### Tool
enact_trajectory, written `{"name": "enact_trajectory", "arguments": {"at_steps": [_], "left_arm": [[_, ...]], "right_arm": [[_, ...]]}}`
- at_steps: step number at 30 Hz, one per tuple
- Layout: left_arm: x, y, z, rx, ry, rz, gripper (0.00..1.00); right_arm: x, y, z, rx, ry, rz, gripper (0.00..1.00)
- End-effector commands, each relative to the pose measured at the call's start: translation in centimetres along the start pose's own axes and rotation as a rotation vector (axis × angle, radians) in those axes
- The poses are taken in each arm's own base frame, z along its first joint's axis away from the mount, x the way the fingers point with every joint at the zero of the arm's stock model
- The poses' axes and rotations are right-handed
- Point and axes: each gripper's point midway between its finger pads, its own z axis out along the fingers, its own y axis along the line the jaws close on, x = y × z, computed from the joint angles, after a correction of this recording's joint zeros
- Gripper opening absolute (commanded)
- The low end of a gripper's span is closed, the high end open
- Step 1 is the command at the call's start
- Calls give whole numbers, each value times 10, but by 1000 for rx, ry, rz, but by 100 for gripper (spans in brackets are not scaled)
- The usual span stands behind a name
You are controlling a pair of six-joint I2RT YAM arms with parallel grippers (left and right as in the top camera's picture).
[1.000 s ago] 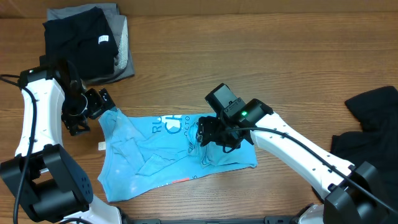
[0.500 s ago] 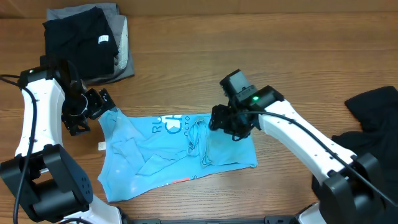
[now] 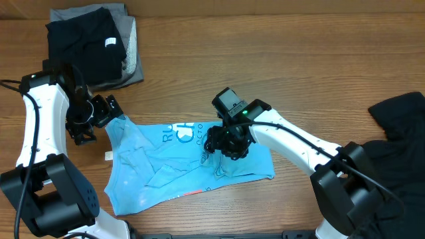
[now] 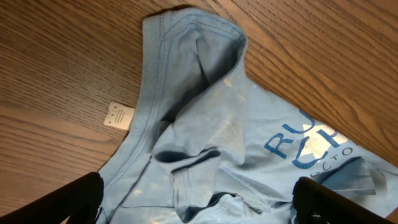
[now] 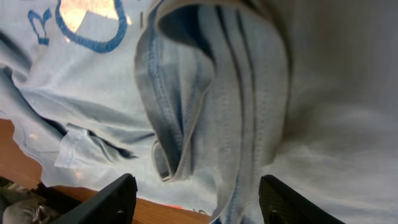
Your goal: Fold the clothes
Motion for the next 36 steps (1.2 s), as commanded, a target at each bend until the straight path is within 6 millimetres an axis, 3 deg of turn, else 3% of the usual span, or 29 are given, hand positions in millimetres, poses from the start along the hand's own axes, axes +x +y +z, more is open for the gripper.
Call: {"name": "enact_trajectory", "arguments": {"at_steps": [1,6,12,20,22,26,30,36], "left_arm": [[3,-3,-1,7,4,27,100],[4,-2,-1,-1,5,30,100],[4,-2,-1,0,5,30,100],[5,-1,-1,-2,12,29,100],[5,-1,-1,-2,12,29,100],[5,-1,-1,-2,12,29,100],[5,-1,-1,-2,12,29,100],[5,-1,-1,-2,11,28,100]], "right_arm": [[3,2,3,4,9,-1,67],[-11,-19,0,106,-67,3,68],[-18,-23,-1,92,-69,-25,68],[-6,-8,25,-23,7,-46,66],[-6,-7,26,-29,8,-47,56],[-6,-5,25,-41,10,-49,51],[-7,12,24,-127,21,-73,33],[-9,38,19,-253,27,-116,32]]}}
